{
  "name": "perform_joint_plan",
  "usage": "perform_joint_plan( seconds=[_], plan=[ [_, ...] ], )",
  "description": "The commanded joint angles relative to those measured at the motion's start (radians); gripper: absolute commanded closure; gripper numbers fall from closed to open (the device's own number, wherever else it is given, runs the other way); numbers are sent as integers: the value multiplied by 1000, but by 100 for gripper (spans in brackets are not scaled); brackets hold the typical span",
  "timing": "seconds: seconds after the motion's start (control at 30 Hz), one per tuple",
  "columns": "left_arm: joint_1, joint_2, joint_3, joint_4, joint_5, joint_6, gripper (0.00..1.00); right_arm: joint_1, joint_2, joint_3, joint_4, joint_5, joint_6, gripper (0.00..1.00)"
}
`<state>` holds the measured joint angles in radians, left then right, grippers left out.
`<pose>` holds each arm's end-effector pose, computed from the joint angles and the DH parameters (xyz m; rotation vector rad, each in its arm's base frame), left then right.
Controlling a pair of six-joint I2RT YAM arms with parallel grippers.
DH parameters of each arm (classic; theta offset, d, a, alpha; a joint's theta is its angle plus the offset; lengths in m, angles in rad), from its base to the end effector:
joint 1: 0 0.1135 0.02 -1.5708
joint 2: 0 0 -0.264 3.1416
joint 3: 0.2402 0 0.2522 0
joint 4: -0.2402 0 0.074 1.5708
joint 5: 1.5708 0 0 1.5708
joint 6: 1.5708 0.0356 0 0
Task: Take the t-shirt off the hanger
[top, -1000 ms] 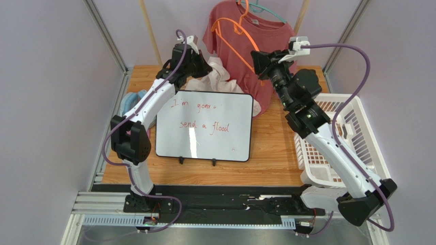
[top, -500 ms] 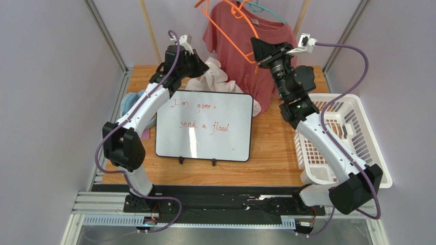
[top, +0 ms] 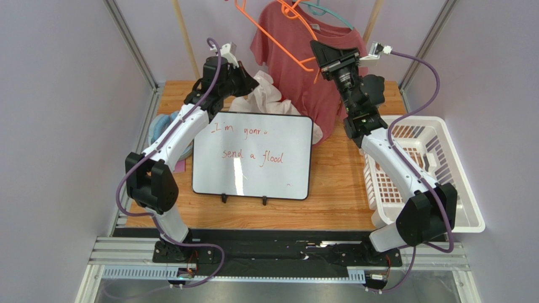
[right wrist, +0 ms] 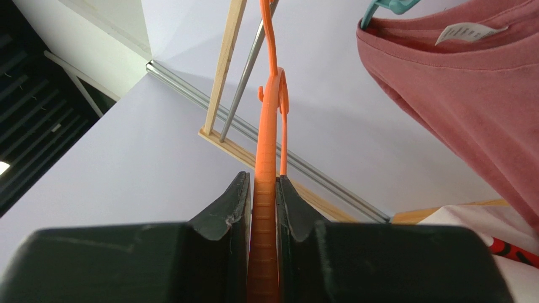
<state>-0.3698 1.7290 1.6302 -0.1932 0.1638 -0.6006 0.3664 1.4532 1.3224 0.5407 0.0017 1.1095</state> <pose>0.3856 -0.1557 0.3783 -0.1056 1.9387 -0.8128 0.3177 0.1218 0.4469 0.4595 1.1748 1.2933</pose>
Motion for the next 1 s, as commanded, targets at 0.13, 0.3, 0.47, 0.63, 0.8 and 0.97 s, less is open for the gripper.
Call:
perform_joint_plan(
  seconds=[0.13,0.3,0.47,0.63,0.8,0.97],
  plan=[
    [5,-54,5,47,26,-1,100,-26,55,70,114,-49,164,100],
    [5,-57,3,49,33,-2,100,-27,78,72,143,-75,187,100],
    [5,-62,-1,51,26,1,100,-27,47,22,165,-98,205,100],
    [5,-59,-4,58,25,-5,100,-26,7,-17,168,-91,200,100],
    [5,-55,-7,60,29,-11,100,-27,-4,-37,179,-92,207,100],
    [5,-62,-13,55,22,1,100,-33,-7,-35,189,-100,207,100]
  ],
)
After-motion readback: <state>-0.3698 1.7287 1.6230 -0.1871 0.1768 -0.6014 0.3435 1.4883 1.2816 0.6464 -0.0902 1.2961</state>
